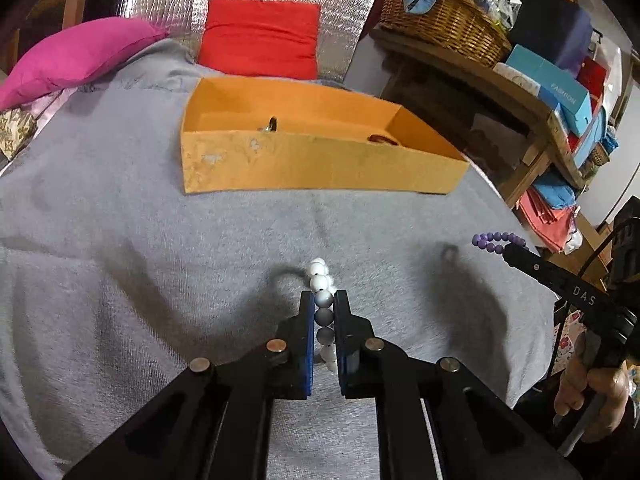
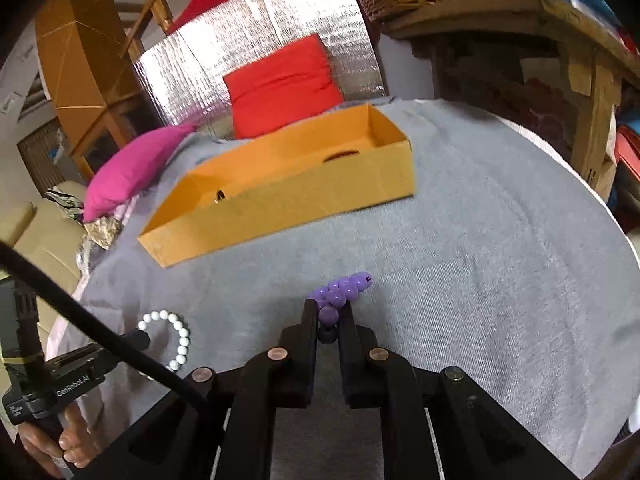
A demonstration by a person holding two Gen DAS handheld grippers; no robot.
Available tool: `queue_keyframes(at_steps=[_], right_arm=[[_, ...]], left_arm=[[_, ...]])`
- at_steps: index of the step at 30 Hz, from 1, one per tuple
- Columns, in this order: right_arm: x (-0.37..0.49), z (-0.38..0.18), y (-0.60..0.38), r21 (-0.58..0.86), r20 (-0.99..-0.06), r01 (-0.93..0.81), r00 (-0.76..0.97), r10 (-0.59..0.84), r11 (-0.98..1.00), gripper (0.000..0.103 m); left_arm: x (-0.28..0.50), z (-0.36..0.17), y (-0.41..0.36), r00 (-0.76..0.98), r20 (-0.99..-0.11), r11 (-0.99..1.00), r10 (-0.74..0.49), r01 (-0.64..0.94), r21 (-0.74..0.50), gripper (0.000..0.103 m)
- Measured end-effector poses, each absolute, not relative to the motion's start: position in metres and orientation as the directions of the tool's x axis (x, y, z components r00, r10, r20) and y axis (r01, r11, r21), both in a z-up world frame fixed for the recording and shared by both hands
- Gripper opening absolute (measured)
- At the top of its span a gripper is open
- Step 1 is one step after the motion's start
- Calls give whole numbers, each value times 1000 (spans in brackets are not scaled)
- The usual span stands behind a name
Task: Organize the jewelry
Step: 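Lift the white and purple bracelets off the table toward the orange box, then carry the white bracelet in the left gripper while the right gripper carries the purple bracelet over the box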
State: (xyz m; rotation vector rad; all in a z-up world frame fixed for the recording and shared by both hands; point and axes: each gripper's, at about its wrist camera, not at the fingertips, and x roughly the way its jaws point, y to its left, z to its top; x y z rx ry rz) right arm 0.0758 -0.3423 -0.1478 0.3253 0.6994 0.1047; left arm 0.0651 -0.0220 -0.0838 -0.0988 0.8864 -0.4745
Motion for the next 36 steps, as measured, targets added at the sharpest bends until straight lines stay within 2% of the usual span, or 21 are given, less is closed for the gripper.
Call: queue_keyframes(at_steps=[12, 26, 36], right_arm=[[73, -129, -335, 339, -566, -42, 788, 240, 940, 10], [81, -150, -323, 350, -630, -53, 726, 276, 935, 10], [85, -149, -318, 370, -614, -75, 729, 304, 926, 10]], left_arm=[[57, -70, -23, 563, -691, 886, -454, 368, -283, 10], [56, -78, -32, 564, -714, 899, -416, 372, -230, 10], [60, -78, -33, 591, -728, 923, -347, 351, -155, 10]])
